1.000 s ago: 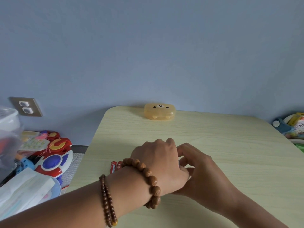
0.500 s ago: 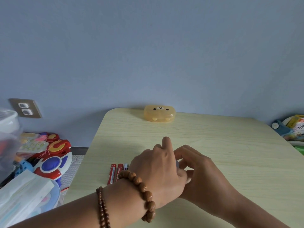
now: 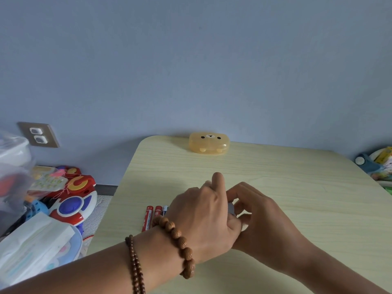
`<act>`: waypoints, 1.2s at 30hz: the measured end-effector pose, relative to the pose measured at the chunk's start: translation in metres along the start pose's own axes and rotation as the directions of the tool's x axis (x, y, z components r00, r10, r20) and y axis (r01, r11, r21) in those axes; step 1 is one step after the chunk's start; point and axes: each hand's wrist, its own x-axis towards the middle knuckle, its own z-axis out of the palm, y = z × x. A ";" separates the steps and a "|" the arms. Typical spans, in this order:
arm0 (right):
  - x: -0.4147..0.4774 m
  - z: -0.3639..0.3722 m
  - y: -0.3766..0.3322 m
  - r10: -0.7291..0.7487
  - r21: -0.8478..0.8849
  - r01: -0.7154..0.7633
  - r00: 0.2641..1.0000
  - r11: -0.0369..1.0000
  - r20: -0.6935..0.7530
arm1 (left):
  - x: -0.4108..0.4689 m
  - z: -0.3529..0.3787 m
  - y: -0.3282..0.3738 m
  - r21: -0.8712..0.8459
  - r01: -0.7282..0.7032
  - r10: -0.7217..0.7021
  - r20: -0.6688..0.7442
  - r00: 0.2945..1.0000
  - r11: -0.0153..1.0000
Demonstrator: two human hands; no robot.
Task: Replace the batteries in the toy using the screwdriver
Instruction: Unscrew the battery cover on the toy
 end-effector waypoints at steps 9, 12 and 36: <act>-0.002 -0.008 -0.005 0.095 -0.110 -0.090 0.995 0.990 0.038 | -0.001 -0.004 0.003 -0.109 0.066 -0.063 0.025 0.998 0.992; -0.003 -0.009 -0.006 0.115 -0.084 -0.111 0.993 0.990 0.041 | 0.002 -0.005 0.006 -0.128 0.094 -0.090 0.035 0.995 0.987; -0.006 -0.012 -0.009 0.224 -0.028 -0.224 0.974 0.974 0.019 | 0.003 -0.010 -0.040 -0.231 -0.137 0.182 0.188 0.965 0.963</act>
